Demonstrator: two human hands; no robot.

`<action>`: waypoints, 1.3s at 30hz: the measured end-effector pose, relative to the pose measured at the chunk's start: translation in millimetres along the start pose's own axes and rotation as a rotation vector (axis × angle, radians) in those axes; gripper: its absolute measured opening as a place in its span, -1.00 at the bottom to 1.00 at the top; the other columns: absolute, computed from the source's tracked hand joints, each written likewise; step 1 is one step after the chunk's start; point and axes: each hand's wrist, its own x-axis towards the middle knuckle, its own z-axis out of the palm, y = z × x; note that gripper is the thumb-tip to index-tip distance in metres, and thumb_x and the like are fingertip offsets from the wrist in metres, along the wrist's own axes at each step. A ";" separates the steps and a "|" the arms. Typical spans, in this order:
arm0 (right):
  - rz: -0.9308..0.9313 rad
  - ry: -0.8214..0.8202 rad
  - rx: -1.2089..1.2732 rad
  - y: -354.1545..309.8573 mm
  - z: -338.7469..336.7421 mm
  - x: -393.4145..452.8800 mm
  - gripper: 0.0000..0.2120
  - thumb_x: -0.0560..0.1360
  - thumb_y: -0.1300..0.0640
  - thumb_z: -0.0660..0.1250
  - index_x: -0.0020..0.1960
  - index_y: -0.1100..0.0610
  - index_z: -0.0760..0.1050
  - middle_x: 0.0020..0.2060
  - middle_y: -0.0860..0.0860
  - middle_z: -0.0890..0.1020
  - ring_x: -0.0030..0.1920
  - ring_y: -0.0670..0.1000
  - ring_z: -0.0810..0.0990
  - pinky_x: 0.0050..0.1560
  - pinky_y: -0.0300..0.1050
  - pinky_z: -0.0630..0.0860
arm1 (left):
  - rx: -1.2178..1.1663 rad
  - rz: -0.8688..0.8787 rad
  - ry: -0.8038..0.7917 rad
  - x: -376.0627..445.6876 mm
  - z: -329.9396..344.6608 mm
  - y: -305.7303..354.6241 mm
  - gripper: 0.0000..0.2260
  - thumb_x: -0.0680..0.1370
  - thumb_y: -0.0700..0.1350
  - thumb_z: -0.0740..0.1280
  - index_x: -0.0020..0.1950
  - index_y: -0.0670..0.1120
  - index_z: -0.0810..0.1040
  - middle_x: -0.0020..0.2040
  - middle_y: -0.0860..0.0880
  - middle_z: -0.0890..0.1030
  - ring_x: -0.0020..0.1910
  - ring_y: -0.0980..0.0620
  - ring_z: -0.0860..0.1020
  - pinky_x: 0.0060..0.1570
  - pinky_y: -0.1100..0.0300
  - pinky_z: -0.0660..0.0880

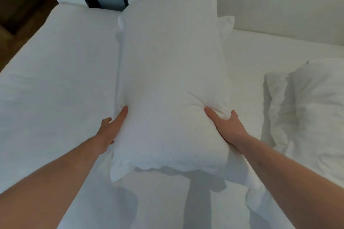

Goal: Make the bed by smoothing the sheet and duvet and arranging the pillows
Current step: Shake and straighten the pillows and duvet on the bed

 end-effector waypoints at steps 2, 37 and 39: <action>0.063 0.034 0.003 14.3 4.8 12.2 0.25 0.25 -0.53 0.43 0.65 0.12 0.01 0.56 0.09 0.33 0.51 0.16 0.37 0.44 0.03 0.31 | 0.001 -0.012 -0.129 14.3 12.4 -6.9 0.17 0.05 0.70 0.32 0.51 0.04 0.40 0.26 0.05 0.63 0.18 -0.03 0.63 0.28 -0.09 0.50; -0.365 0.399 0.544 -79.9 -302.9 -224.8 -0.52 0.56 0.37 0.34 -0.39 0.08 0.19 -0.62 -0.18 0.28 -0.56 -0.18 0.21 -0.45 -0.29 0.24 | -0.375 0.646 -0.024 -424.7 50.2 232.8 -0.66 0.34 0.02 0.64 -0.02 0.09 0.56 -0.05 0.18 0.65 -0.20 0.37 0.61 -0.19 0.37 0.48; -0.382 0.458 0.532 -68.6 -349.3 -256.0 -0.58 0.57 0.34 0.34 -0.36 0.12 0.24 -0.59 -0.18 0.29 -0.53 -0.17 0.22 -0.39 -0.21 0.24 | -0.385 0.671 -0.063 -469.7 70.3 236.3 -0.68 0.35 0.00 0.63 -0.05 0.12 0.54 -0.10 0.22 0.64 -0.29 0.44 0.59 -0.23 0.40 0.48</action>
